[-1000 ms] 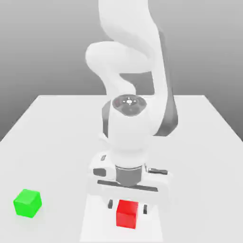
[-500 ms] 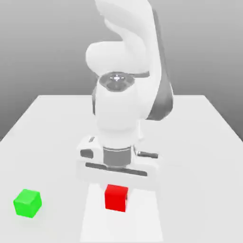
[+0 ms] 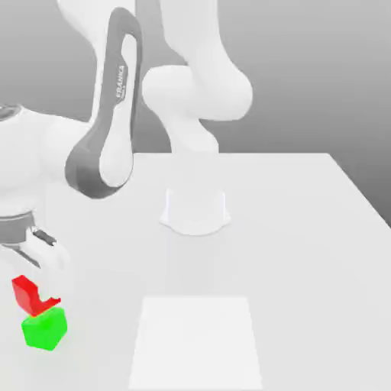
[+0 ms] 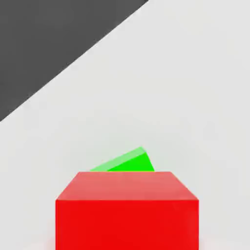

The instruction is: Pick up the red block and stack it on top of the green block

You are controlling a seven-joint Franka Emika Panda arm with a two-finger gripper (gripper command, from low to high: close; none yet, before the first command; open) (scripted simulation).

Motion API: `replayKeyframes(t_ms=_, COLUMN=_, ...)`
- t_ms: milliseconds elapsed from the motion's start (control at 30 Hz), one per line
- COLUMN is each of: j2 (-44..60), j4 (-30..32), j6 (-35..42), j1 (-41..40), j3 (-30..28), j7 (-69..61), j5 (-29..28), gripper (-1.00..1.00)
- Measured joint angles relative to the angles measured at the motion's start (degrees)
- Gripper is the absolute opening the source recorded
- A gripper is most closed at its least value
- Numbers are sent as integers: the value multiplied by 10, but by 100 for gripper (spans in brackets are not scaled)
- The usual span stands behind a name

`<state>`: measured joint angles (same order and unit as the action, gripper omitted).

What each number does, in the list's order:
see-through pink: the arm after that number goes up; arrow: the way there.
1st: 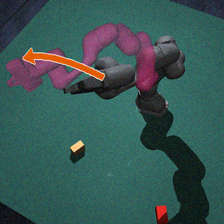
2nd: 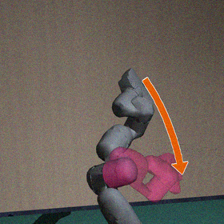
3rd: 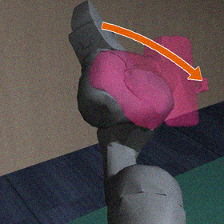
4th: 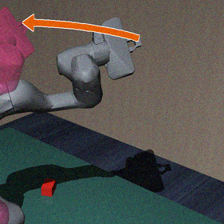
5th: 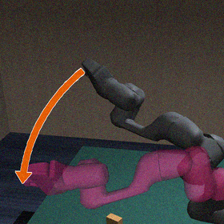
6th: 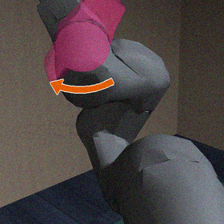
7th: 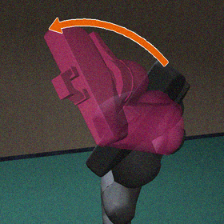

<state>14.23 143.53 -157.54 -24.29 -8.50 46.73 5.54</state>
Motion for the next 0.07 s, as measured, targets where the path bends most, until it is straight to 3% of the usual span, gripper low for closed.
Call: replayKeyframes(t_ms=67, j2=0, j4=0, j6=0, j1=0, j3=0, j7=0, j5=0, gripper=100)
